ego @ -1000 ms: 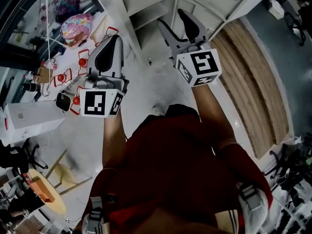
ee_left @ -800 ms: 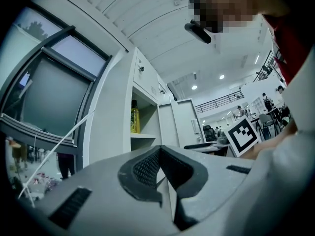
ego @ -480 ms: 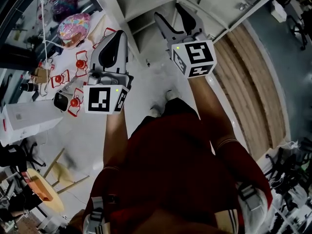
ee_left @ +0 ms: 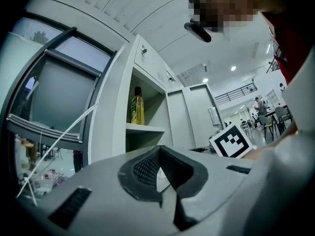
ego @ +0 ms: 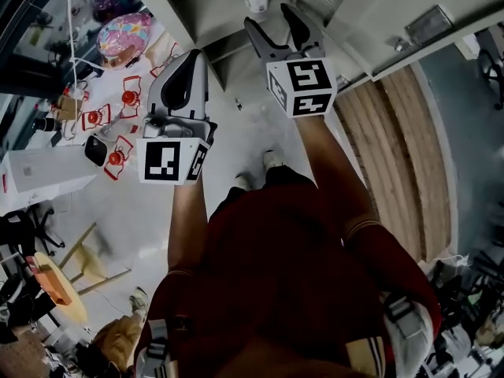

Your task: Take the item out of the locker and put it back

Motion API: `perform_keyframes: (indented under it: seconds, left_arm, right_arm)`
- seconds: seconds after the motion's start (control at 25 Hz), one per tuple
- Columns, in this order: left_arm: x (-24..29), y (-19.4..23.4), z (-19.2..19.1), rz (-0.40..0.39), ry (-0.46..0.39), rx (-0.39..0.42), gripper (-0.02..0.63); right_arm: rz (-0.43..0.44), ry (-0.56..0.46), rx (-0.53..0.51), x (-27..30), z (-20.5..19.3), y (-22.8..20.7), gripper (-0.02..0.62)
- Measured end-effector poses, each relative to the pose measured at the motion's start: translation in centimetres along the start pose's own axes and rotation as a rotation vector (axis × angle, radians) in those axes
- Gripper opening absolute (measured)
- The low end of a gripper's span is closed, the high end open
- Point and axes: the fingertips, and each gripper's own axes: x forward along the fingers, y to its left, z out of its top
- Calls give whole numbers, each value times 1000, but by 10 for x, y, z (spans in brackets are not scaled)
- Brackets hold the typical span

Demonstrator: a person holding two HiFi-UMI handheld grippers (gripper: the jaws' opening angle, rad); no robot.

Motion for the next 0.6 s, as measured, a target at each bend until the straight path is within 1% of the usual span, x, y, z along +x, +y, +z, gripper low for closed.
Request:
perform_keyframes:
  seconds: [0.36,0.6]
  left_arm:
    - [32,-6,-18,71,35,10,6]
    - [40,-4,-26,135,59,14,6]
  right_arm:
    - [60,42,21,42,-21,-22,265]
    - [88,70,24,66,-31,-24,273]
